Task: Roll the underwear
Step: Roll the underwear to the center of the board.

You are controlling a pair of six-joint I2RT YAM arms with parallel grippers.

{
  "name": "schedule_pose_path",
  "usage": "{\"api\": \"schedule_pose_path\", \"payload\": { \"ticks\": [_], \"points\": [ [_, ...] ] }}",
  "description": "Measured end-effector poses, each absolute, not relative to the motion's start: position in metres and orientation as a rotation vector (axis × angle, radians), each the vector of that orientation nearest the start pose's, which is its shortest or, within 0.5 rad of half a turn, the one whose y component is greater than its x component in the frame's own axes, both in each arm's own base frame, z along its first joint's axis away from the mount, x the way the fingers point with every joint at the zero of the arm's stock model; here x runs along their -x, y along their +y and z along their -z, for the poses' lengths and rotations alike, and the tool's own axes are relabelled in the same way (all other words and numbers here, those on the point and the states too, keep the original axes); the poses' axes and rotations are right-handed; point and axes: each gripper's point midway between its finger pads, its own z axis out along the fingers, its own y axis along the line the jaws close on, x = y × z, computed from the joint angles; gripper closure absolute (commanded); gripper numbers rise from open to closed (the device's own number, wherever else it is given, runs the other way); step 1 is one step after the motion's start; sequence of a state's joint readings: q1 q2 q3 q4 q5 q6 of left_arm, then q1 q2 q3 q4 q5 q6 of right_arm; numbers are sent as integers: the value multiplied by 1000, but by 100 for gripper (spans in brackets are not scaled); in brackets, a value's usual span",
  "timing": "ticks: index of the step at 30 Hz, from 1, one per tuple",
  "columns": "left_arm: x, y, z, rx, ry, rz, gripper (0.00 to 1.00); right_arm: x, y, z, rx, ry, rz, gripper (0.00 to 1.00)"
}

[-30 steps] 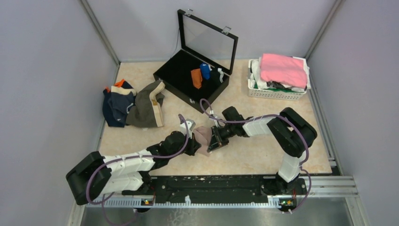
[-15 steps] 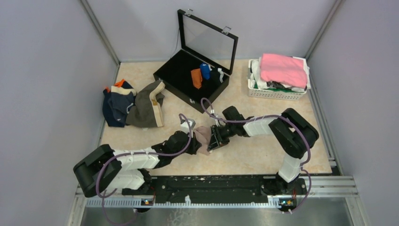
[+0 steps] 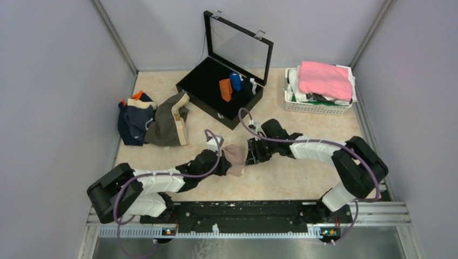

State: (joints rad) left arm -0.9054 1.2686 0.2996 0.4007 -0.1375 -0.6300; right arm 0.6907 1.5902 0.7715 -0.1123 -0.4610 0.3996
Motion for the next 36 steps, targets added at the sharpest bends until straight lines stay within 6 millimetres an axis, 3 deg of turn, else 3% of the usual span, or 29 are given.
{"api": "schedule_pose_path", "payload": {
  "ticks": [6, 11, 20, 27, 36],
  "points": [
    [-202, -255, -32, -218, 2221, 725, 100, -205, 278, -66, 569, 2467, -943, 52],
    [-205, -256, -31, -213, 2225, 716, 100, -197, 286, -79, 609, 2374, -931, 54],
    [-208, -256, -31, -206, 2227, 712, 100, -184, 301, -65, 608, 2400, -919, 50],
    [-208, -256, -31, -204, 2227, 713, 100, -184, 302, -52, 408, 2492, -867, 45],
    [-208, -256, -31, -206, 2228, 715, 100, -175, 310, -49, 328, 2512, -834, 55]
  ]
}}
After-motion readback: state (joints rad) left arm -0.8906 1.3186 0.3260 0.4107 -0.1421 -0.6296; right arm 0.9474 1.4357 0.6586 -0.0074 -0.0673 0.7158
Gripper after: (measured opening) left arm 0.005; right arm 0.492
